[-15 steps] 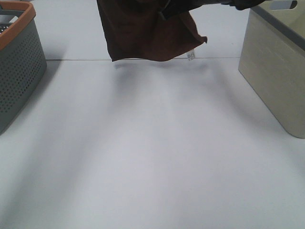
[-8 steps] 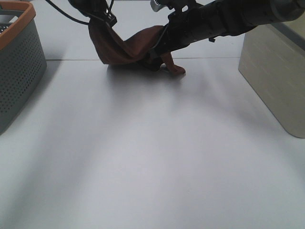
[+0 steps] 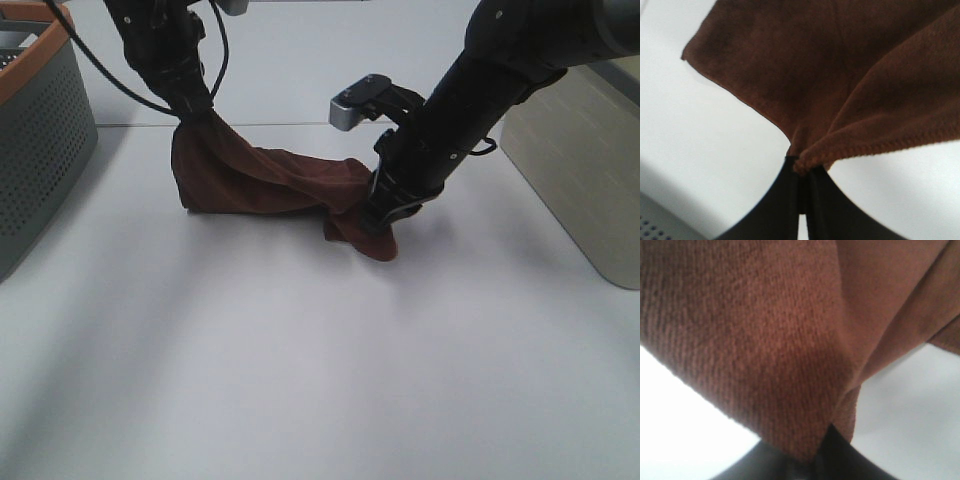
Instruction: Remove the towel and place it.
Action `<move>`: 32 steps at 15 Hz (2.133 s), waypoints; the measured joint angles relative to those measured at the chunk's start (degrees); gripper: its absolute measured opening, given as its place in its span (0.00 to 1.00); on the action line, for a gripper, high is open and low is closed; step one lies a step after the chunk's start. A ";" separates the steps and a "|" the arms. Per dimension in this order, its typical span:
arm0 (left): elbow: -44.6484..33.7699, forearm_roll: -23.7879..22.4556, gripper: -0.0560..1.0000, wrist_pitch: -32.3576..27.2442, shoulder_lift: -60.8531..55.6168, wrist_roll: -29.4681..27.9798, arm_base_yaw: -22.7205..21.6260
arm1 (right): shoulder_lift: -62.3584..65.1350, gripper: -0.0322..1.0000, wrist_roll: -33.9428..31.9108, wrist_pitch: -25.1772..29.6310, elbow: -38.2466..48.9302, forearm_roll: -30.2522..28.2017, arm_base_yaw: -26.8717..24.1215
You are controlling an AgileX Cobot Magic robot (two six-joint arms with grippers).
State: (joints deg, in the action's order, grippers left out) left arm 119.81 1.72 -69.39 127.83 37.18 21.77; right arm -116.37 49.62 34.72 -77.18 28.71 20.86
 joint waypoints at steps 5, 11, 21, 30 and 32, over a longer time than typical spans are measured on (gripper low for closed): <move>-11.00 3.72 0.07 -0.29 0.17 4.18 -0.46 | 0.29 0.15 -5.61 12.09 0.00 -3.09 0.00; -12.32 5.39 0.07 -0.29 0.17 5.27 -0.46 | 0.29 0.66 -7.73 18.28 0.00 -0.34 0.00; -18.62 9.00 0.68 -0.29 -1.20 -2.58 -0.40 | 4.07 0.69 -16.84 27.27 -9.22 -4.35 0.00; -18.62 8.48 0.83 -0.23 -13.75 -13.35 -0.40 | 12.61 0.69 -31.97 27.33 -12.15 -9.63 0.00; -18.62 9.00 0.83 -0.29 -18.39 -20.17 -0.40 | 17.65 0.69 -37.07 27.39 -14.04 -9.63 0.00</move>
State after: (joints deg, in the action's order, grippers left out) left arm 101.18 10.71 -69.67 109.43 17.02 21.37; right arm -98.72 12.55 62.11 -91.21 19.08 20.86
